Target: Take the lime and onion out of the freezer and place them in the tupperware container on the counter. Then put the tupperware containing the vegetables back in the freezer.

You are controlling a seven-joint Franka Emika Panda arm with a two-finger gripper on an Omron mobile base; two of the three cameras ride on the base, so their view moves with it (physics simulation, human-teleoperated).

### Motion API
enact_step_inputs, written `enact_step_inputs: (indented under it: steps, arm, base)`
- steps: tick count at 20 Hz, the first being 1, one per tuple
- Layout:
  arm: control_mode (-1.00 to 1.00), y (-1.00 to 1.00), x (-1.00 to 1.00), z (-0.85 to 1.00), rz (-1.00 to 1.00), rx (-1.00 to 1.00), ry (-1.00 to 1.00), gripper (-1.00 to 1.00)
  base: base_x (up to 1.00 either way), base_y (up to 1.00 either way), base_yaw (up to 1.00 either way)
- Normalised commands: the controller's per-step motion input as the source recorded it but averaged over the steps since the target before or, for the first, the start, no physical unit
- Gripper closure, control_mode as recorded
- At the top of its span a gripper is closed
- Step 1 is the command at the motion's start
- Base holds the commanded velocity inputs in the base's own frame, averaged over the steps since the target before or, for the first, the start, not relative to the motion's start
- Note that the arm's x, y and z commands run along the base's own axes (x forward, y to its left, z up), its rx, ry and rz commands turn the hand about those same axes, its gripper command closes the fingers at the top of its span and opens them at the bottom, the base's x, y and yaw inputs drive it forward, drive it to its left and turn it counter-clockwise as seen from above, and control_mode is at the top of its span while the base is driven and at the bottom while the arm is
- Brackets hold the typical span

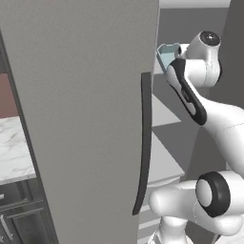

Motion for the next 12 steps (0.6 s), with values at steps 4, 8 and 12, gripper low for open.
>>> enact_step_inputs:
  steps: [4, 8, 12]
  arm:
    - [-1.0, -0.11, 0.59, 0.07, 0.0, 0.0, 0.0, 1.0]
    - [-1.0, -0.16, 0.5, 0.01, 0.02, 0.0, 0.0, 1.0]
    - [-1.0, -0.01, 0.52, 0.0, 0.03, 0.0, 0.0, 1.0]
  base:
    - [0.0, 0.0, 0.0]
    - [0.0, 0.0, 0.0]
    - [0.0, 0.0, 0.0]
